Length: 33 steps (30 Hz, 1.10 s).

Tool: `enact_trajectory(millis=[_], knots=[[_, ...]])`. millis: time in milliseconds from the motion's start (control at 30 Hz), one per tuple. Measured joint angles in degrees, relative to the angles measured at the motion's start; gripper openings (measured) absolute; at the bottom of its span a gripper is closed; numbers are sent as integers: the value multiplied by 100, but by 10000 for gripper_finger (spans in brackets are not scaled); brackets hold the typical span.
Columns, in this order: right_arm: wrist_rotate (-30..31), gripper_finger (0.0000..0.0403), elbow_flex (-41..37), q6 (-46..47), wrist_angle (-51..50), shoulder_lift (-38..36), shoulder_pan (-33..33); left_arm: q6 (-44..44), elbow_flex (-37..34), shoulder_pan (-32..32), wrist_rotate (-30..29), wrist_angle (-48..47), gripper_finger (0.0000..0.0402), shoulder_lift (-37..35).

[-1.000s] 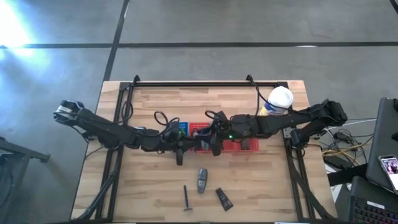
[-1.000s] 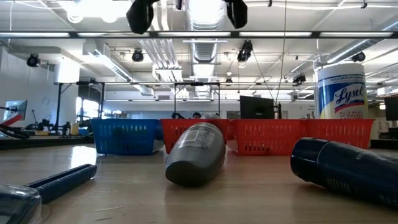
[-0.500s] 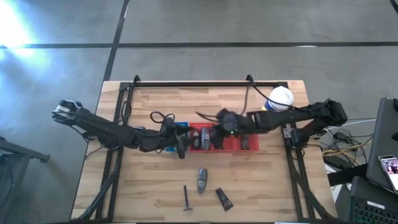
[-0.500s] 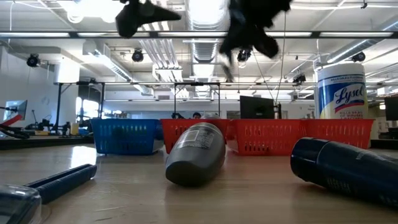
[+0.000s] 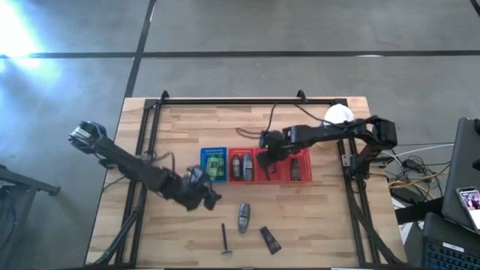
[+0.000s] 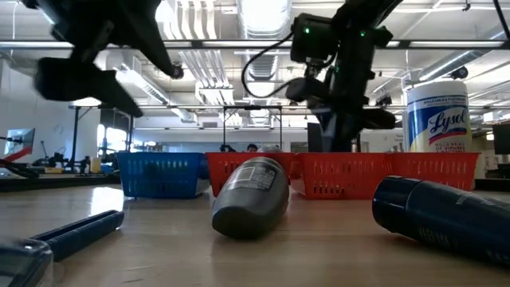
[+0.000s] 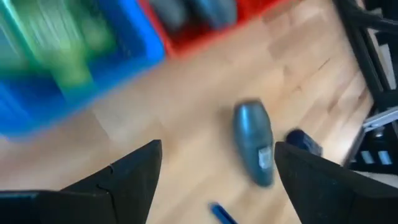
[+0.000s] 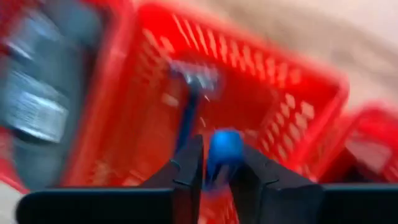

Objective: Pick & Place Travel size toiletries
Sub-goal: Put the blue razor into the middle red bin

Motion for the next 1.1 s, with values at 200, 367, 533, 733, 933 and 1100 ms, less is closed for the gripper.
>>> enact_trajectory(millis=[200, 367, 533, 733, 933, 1100], knots=[[68, 128, -9, -184, -177, -63, 206, -1346, 759, -304, 803, 19, 316, 1274], [625, 193, -17, -326, -321, -547, 494, -1652, 1589, -324, 1341, -515, 311, 2103], [1106, 246, -24, -592, -533, -1098, 780, -2025, 2492, -396, 1452, -1319, 310, 2762], [1259, 284, -122, -684, -861, -1661, 1031, -2227, 3722, -419, 2137, -2269, 309, 3802], [1435, 301, -376, -751, -854, -2129, 1245, -2351, 5018, -531, 2788, -3255, 283, 4689], [1474, 300, -601, -742, -812, -2348, 1319, -2337, 5516, -548, 3133, -3434, 219, 5083]])
